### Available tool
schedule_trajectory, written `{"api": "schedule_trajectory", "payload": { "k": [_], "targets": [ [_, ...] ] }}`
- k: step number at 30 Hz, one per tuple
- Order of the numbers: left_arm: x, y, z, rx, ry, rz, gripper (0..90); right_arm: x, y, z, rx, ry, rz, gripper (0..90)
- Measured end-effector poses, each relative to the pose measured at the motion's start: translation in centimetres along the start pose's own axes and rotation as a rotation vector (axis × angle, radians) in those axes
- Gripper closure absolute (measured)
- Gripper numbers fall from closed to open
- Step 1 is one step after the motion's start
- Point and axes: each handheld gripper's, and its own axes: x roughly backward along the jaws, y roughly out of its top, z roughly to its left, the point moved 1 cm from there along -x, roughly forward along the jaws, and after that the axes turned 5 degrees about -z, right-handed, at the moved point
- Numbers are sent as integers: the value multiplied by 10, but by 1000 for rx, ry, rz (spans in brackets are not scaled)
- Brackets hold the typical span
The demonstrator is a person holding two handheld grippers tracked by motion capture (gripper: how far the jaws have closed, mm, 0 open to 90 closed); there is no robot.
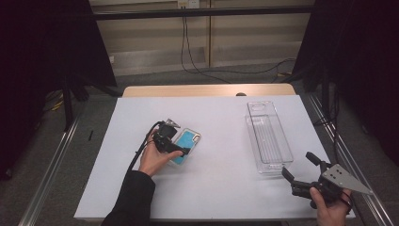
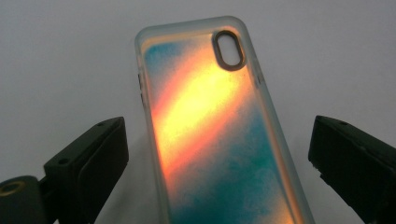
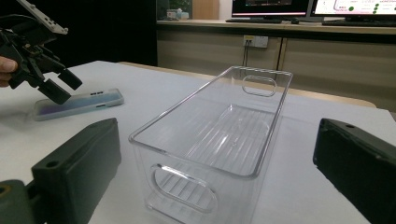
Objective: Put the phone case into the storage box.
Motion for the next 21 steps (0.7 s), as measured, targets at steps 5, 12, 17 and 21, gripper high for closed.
{"api": "schedule_trajectory", "payload": {
  "k": [5, 12, 17, 21],
  "targets": [
    [-5, 0, 1, 14, 5, 23, 59, 0, 0, 0, 2, 1, 1, 2],
    [-11, 0, -1, -8, 14, 52, 63, 0, 0, 0, 2, 2, 2, 2],
    [-15, 0, -5, -31, 43, 70, 51, 0, 0, 0, 3, 3, 2, 2],
    [-17, 1, -8, -39, 65, 85, 44, 0, 0, 0, 2, 5, 2, 2]
  ]
}}
